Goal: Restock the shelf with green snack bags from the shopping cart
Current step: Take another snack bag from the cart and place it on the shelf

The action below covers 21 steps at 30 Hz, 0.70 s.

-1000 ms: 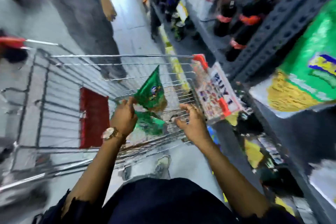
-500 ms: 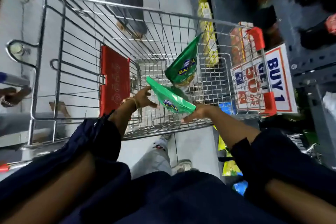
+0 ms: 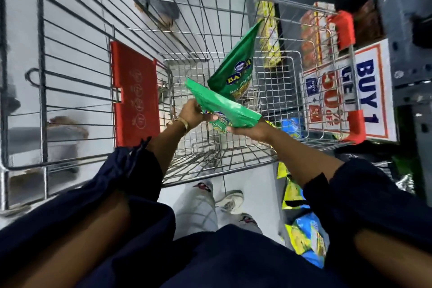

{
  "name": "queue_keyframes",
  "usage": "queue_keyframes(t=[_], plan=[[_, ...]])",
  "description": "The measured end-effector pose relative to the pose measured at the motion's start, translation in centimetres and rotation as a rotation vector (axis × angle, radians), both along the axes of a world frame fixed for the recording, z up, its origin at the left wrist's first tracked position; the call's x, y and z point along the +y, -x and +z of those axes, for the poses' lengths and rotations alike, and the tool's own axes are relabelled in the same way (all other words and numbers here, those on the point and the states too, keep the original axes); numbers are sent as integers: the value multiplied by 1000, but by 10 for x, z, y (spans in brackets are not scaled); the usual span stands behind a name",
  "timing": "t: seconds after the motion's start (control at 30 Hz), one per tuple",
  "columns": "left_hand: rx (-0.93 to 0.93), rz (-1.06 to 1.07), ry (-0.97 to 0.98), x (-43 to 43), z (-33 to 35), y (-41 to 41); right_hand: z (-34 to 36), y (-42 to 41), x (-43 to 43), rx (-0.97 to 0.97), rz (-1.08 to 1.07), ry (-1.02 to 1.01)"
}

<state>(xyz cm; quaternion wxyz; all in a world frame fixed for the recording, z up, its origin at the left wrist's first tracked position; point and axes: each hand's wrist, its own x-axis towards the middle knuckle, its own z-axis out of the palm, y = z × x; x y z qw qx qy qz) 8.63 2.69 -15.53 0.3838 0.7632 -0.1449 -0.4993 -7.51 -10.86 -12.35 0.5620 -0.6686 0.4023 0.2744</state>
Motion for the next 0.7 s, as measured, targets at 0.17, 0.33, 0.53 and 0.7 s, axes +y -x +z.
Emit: queue_keyframes(t=[0.17,0.33,0.53,0.7], plan=[[-40,3,31,-7,7,10,11,2,-9,-47,-229,104],[-21,55,53,-7,37,12,37,12,-20,-100,-390,92],[-252,-22,182,-14,110,27,91,44,-13,-341,-654,192],[-363,-100,330,-39,176,47,147,73,-14,-554,-820,465]])
